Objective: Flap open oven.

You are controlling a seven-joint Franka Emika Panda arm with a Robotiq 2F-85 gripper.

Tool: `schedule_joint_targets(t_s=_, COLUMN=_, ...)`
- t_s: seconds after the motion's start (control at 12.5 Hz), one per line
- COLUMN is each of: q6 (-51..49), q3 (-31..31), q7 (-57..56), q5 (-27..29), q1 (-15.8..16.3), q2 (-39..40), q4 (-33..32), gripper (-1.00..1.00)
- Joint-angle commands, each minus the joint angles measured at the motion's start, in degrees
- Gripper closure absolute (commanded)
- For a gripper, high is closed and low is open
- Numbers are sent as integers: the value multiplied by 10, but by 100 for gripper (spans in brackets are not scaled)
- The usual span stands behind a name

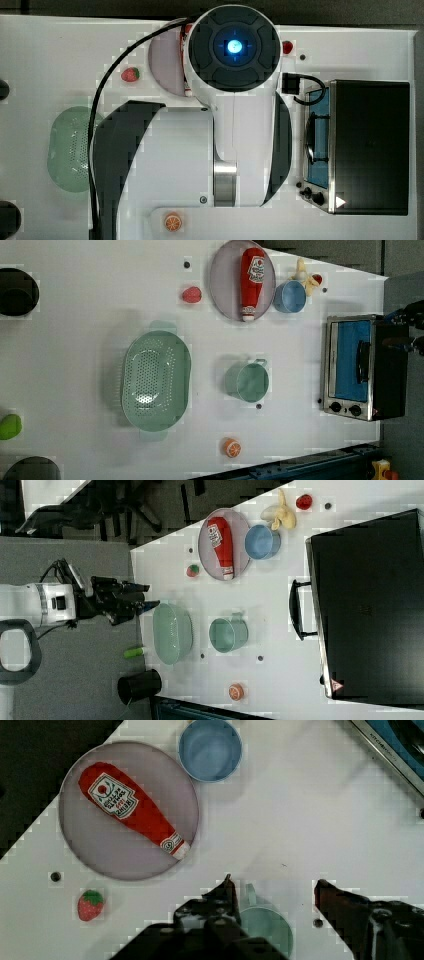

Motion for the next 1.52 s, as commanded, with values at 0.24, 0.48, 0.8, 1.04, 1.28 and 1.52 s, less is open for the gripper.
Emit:
schedule_joint_targets(t_s=0.24, q6=-102, q3=19, q7=-39, q5=8, q1=-65, q2=-150, q4=-67, gripper=-99)
schedule_joint_targets(t_s=0.48, q6=-102, q3=19, q7=-39, q5=8, q1=-65, q2=-150, q4=-67, gripper=-90)
schedule_joint_targets(t_s=0.8, q6=-102, q3=16, q7=-39, q5=8, q1=-65, q2=-149, q4=-69, gripper=9)
schedule_joint_targets(t_s=1.04, q6=-101, q3=1, q7=-41, q5=6, q1=-67, q2=-142, q4=-69, gripper=65)
schedule_joint_targets(t_s=1.28, q6=-91, q3=-33, q7=-130, q5=4, q1=-68, q2=-124, q4=-74, gripper=65)
schedule_joint_targets(t_s=1.52, q6=-50, q3=-78, q7=-312, q5=-9, q1=-69, q2=-100, q4=-95, gripper=65)
